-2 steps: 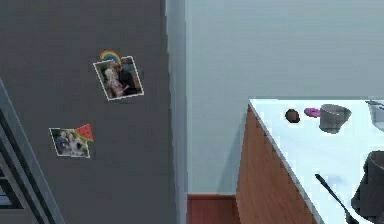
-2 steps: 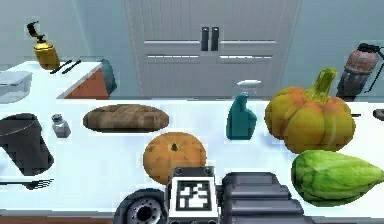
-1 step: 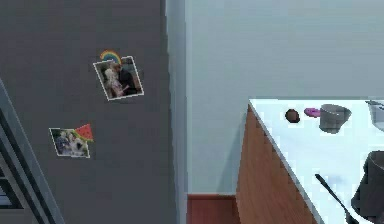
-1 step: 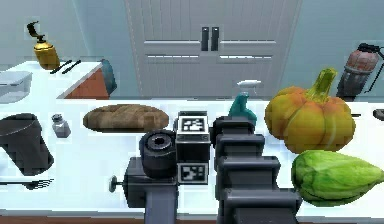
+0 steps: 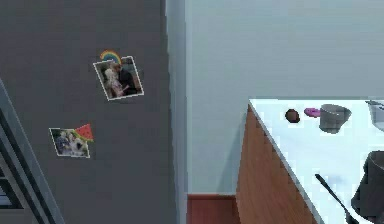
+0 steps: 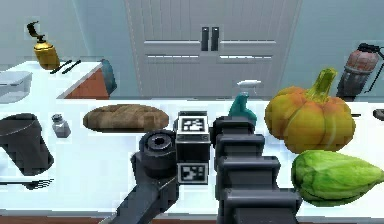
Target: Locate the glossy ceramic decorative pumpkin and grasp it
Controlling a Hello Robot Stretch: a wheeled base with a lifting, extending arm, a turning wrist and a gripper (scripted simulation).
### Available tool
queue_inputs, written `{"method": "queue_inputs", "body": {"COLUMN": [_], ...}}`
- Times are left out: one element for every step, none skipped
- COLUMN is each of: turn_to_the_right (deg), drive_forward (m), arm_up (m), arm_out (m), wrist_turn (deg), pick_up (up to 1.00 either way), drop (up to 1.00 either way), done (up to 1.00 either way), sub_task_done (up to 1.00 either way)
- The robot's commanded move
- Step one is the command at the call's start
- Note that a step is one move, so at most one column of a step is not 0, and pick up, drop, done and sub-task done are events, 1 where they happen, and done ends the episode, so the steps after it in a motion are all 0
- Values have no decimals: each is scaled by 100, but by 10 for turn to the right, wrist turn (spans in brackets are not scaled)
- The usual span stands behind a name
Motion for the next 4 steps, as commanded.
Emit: {"method": "queue_inputs", "body": {"turn_to_the_right": [0, 0, 0, 0], "drive_forward": [0, 0, 0, 0], "arm_up": [0, 0, 0, -12], "arm_out": [0, 0, 0, 0], "wrist_turn": [450, 450, 420, 0], "pick_up": [0, 0, 0, 0], "drop": [0, 0, 0, 0], "done": [0, 0, 0, 0], "sub_task_done": [0, 0, 0, 0]}}
